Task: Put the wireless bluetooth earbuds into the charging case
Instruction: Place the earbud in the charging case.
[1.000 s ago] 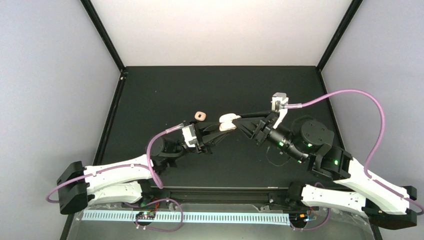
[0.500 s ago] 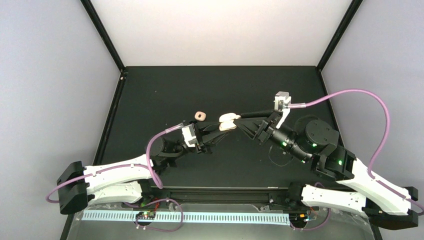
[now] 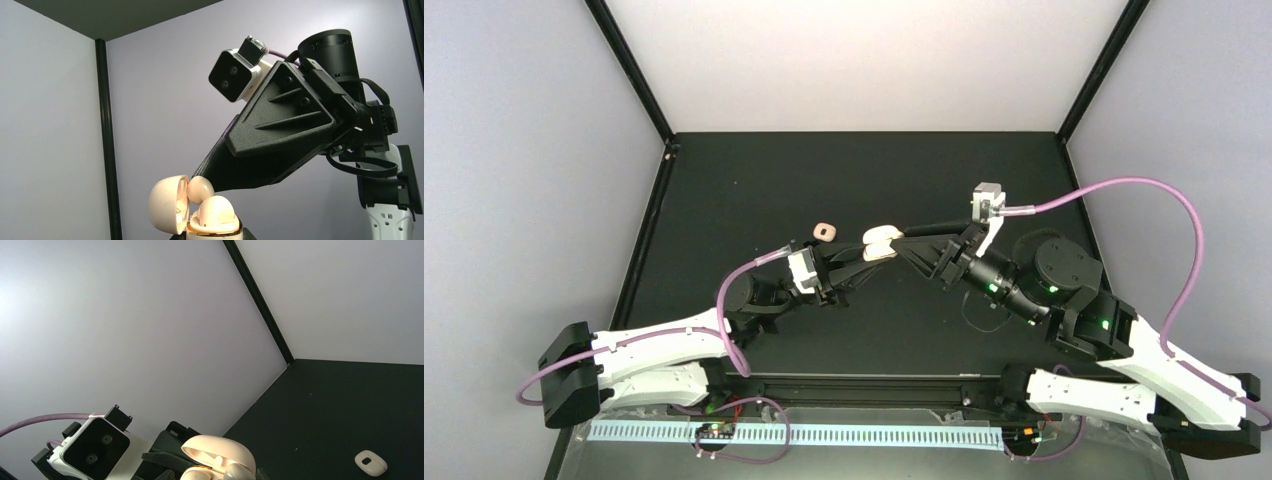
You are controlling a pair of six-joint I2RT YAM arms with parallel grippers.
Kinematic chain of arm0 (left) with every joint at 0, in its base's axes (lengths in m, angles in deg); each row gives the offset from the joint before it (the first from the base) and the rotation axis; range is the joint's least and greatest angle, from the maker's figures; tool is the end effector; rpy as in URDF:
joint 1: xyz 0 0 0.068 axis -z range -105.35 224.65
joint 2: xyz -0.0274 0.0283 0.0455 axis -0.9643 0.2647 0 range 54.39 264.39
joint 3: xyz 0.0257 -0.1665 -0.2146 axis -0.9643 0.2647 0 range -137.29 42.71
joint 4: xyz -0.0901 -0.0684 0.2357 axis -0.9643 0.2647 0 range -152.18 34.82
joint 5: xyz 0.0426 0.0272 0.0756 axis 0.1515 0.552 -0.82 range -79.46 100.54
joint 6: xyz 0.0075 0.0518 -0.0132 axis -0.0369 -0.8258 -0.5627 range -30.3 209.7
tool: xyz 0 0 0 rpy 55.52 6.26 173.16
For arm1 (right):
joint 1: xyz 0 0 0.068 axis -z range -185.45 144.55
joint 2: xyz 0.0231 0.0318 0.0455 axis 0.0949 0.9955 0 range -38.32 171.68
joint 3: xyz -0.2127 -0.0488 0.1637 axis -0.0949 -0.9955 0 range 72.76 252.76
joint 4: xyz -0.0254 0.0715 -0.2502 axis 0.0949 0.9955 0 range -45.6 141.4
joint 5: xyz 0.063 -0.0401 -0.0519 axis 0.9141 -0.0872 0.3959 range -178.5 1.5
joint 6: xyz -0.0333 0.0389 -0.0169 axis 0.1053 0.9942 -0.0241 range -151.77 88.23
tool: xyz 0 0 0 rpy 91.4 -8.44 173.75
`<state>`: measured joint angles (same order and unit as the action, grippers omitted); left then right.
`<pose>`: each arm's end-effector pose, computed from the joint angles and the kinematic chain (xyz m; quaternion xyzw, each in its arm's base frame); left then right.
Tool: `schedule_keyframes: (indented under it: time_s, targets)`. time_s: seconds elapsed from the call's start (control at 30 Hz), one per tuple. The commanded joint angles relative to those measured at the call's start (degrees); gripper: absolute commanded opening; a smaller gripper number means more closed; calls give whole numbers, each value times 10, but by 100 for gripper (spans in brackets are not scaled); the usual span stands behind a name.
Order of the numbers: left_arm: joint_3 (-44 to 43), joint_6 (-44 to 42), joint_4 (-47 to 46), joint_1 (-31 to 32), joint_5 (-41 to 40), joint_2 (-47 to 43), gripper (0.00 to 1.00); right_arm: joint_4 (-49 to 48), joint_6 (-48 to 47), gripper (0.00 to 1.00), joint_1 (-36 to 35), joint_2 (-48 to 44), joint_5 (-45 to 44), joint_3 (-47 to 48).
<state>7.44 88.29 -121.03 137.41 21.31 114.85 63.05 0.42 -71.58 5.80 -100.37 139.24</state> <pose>0.0983 -0.2057 0.3536 0.3197 0.3543 -0.4858 0.7323 0.0645 0.1276 0.4531 -0.1263 0.6726 0.5028 0.5281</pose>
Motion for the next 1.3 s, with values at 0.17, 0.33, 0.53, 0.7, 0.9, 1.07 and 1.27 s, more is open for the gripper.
schedule_keyframes:
  time_s: [0.17, 0.33, 0.53, 0.7, 0.9, 1.07, 1.27]
  targets:
    - [-24, 7, -30, 4, 7, 6, 2, -10, -5, 41, 2, 8, 47, 19]
    - [-23, 10, -31, 4, 6, 1, 2, -11, -8, 42, 3, 5, 50, 20]
    - [-14, 22, -39, 4, -1, -11, 2, -3, -17, 46, 2, -22, 12, 19]
    - [-15, 24, -39, 4, 0, -12, 1, 15, -23, 53, 2, -12, 24, 42]
    - [-15, 34, -46, 4, 1, -12, 2, 31, -12, 55, 2, -2, 16, 46]
    - [-15, 38, -48, 5, 2, -13, 1, 48, -4, 55, 2, 16, 21, 55]
    - [-13, 37, -48, 5, 0, -15, 1, 43, 3, 55, 3, 22, 38, 53]
